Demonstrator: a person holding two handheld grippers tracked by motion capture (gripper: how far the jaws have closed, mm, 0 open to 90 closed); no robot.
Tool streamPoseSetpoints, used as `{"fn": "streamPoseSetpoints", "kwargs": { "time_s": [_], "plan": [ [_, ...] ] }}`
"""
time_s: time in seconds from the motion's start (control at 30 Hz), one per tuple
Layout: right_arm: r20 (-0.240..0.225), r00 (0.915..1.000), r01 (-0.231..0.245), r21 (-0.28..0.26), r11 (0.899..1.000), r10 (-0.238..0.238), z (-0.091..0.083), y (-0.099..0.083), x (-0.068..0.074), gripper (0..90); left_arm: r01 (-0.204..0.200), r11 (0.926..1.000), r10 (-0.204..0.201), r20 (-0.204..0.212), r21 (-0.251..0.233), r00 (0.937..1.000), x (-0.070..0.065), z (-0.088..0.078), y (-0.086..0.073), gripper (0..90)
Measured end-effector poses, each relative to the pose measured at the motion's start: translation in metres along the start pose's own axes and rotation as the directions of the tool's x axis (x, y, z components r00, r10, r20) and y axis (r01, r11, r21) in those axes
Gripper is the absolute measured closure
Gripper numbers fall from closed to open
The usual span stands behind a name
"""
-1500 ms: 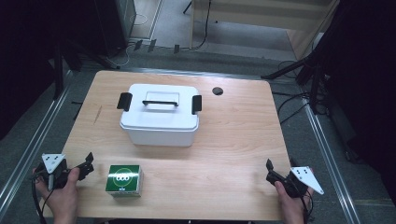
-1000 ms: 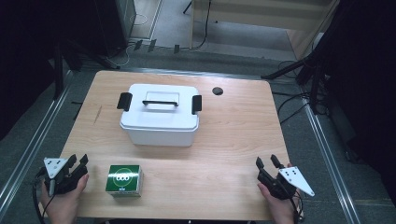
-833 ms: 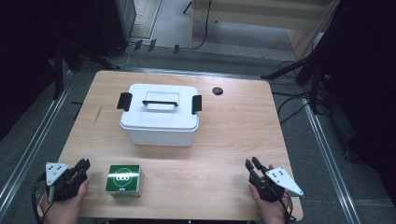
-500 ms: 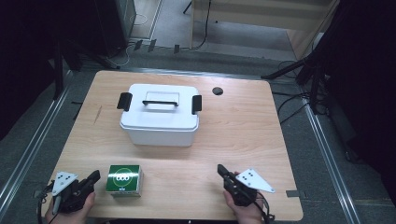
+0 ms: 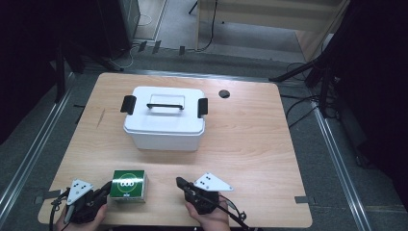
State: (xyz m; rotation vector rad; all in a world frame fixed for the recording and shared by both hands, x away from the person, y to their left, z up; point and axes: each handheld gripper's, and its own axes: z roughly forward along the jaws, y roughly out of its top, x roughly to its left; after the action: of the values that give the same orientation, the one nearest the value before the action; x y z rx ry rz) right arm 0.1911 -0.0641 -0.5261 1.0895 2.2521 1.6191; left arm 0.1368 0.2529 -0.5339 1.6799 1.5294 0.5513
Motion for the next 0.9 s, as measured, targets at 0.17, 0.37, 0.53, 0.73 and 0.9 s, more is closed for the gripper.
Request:
{"fn": "streamPoseSetpoints", "kwargs": {
  "time_s": [0.17, 0.37, 0.53, 0.73, 0.9],
  "plan": [
    [-0.028, 0.9991, 0.033, 0.045, 0.998, -0.031, 0.021, -0.001, 0.015, 90.0, -0.005, 1.0000, 0.005, 0.017, 0.004, 0.9998, -0.004, 0.002, 0.000, 90.0],
    [-0.023, 0.9996, 0.020, 0.071, 0.997, -0.019, 0.034, -0.003, 0.020, 90.0, -0.040, 0.9991, 0.039, 0.051, 0.015, 0.9980, -0.020, 0.010, 0.003, 90.0],
    [-0.008, 0.9997, 0.023, 0.080, 0.997, -0.023, 0.033, -0.005, 0.019, 90.0, -0.070, 0.9973, 0.068, 0.070, 0.024, 0.9953, -0.035, 0.018, 0.005, 90.0],
    [0.024, 0.9997, 0.008, 0.082, 0.997, -0.010, 0.021, -0.005, 0.009, 90.0, -0.101, 0.9943, 0.098, 0.089, 0.035, 0.9912, -0.052, 0.028, 0.010, 90.0],
    [0.055, 0.9985, -0.005, 0.084, 0.996, 0.001, 0.005, -0.005, -0.006, 90.0, -0.124, 0.9912, 0.118, 0.126, 0.045, 0.9850, -0.071, 0.043, 0.018, 90.0]
  ]
}}
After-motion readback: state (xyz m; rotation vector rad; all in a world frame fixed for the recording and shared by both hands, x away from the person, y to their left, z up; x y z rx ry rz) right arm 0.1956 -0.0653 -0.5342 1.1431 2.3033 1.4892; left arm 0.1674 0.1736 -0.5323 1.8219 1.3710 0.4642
